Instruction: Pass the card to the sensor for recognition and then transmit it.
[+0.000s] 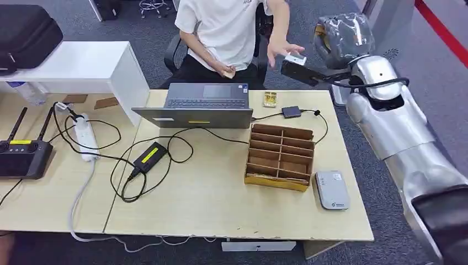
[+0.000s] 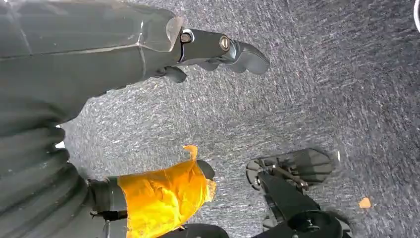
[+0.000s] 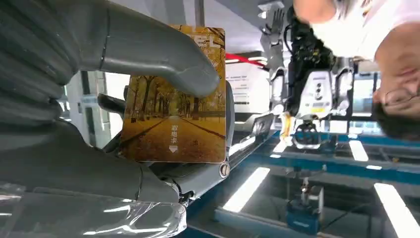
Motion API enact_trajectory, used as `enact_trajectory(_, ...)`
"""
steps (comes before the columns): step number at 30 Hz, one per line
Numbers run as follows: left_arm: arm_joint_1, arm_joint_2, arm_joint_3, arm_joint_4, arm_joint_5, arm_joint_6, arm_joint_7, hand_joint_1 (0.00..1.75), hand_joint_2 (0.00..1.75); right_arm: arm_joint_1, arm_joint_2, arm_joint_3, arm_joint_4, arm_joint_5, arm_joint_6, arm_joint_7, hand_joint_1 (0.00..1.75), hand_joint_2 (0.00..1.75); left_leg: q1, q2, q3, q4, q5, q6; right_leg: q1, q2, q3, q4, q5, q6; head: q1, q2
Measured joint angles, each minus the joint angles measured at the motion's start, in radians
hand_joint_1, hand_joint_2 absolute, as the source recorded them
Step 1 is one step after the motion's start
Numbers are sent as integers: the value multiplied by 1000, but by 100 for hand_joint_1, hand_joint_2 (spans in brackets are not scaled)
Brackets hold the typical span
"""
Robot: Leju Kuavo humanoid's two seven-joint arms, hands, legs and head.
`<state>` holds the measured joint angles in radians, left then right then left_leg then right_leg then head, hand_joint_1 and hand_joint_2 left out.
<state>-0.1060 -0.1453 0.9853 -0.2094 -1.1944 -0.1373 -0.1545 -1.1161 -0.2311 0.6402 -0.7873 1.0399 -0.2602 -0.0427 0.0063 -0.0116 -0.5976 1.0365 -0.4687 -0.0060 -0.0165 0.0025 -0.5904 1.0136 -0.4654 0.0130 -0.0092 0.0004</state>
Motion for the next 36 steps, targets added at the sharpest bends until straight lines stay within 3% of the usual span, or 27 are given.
enact_trajectory(10,-4,-8,0,0,-14,-9,-5,0,175,-15,80,115,149,50,-6,-10,175,175,1,0,0,0,0,0,0,0,0,0,0,0,0,0)
enact_trajectory(24,-3,-10,0,0,-17,-6,-5,0,175,-16,94,149,197,48,-16,-20,175,175,1,0,0,0,0,0,1,0,0,0,0,0,0,0)
enact_trajectory(25,-3,-10,0,0,-18,-6,-5,0,175,-16,94,149,199,45,-19,-21,0,175,1,0,0,0,0,0,1,0,0,0,0,0,0,0)
enact_trajectory(36,-2,-9,0,0,-10,11,-1,0,175,11,93,151,206,34,-32,-42,0,175,1,0,0,0,0,0,1,1,-1,0,0,0,0,0)
